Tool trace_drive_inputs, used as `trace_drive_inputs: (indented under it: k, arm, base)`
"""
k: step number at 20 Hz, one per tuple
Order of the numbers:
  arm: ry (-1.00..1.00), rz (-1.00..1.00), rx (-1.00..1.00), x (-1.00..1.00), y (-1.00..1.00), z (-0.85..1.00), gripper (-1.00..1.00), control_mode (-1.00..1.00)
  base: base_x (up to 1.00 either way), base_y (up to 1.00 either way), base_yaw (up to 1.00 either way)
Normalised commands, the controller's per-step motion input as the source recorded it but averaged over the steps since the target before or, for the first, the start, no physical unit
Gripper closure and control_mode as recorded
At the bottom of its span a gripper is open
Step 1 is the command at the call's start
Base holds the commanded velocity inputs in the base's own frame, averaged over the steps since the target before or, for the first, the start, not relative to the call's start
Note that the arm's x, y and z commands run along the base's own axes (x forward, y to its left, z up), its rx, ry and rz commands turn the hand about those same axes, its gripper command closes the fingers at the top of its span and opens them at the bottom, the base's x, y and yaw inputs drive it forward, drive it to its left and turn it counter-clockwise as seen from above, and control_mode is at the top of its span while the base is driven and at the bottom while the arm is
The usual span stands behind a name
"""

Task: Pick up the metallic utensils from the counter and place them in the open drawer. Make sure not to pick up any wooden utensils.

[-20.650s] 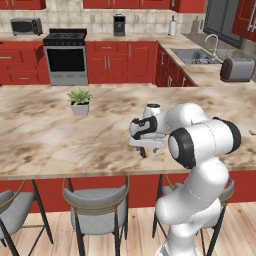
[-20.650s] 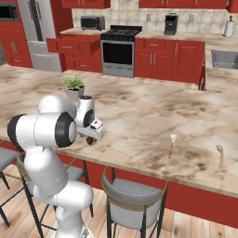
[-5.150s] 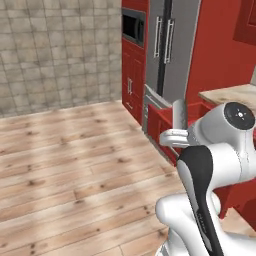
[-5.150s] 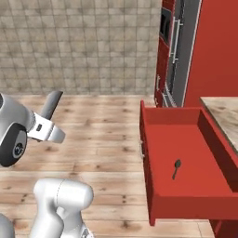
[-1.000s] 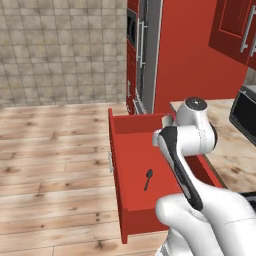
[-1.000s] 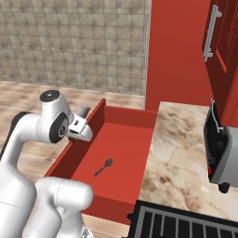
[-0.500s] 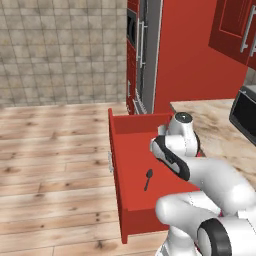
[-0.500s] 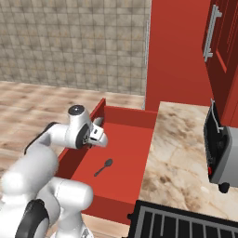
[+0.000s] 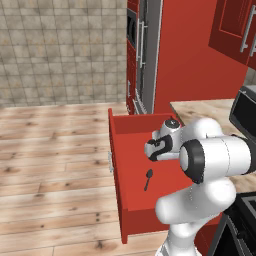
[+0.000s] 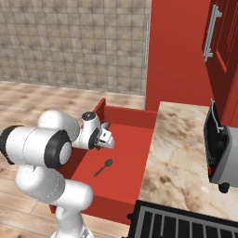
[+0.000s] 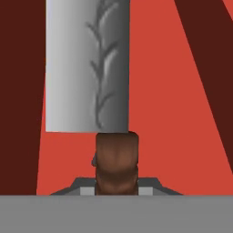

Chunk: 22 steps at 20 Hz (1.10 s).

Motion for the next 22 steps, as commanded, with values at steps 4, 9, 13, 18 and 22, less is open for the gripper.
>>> trace_drive_inputs:
  k: [4,9,13,18,22]
  arm:
    - [0.1,0.0,0.0,0.81,0.0,-0.36,1.0,-1.0]
    - [0.07,0.0,0.0,0.7,0.0,-0.39,1.0,-1.0]
    - [0.03,0.0,0.0,0.62,0.0,-0.47,1.0,-1.0]
    - [0.0,0.0,0.0,0.71,0.0,-0.55,1.0,-1.0]
    - [0.01,0.01,0.0,0.56,-0.02,-0.52,1.0,-1.0]
  base:
    - [0.0,0.0,0.0]
    - [0.0,0.0,0.0]
    - [0.0,0.0,0.0]
    - [0.0,0.0,0.0]
    - [0.0,0.0,0.0]
